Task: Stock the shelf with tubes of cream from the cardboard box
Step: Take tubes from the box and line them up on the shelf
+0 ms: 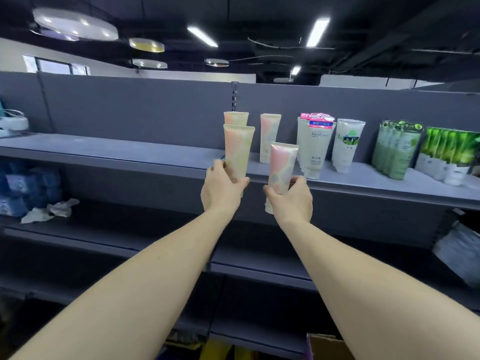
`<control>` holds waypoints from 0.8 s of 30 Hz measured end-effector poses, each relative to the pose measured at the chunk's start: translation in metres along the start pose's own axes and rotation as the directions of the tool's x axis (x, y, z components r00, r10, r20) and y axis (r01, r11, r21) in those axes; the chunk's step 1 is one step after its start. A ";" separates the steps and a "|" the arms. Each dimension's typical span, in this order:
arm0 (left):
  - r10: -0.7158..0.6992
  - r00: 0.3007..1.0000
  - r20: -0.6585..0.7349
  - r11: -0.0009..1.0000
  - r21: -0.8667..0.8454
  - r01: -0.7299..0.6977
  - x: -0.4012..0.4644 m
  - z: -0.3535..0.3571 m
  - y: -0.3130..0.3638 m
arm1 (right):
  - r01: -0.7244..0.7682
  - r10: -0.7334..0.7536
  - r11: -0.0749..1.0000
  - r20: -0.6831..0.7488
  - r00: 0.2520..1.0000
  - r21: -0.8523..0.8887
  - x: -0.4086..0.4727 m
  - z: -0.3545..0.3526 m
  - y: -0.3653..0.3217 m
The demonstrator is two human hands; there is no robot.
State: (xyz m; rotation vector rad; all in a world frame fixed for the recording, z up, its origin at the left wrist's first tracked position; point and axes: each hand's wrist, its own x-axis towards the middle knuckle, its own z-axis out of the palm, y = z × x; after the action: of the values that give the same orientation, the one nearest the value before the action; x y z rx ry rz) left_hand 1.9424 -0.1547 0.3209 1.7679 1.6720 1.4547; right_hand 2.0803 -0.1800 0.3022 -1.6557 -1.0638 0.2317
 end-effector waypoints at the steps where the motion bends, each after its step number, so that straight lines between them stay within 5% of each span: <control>1: 0.000 1.000 0.000 1.000 -0.006 0.000 0.008 0.000 0.000 | 0.004 -0.004 1.000 -0.011 1.000 -0.004 0.007 0.005 -0.005; 24: -0.008 0.999 -0.053 1.000 -0.026 0.007 0.171 0.085 -0.019 | 0.020 -0.019 1.000 -0.082 0.996 0.006 0.172 0.099 -0.021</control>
State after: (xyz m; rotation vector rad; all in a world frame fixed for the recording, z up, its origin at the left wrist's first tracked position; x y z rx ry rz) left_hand 1.9673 0.0342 0.3454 1.7218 1.6760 1.5264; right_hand 2.1068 0.0132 0.3433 -1.6346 -1.0164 0.1533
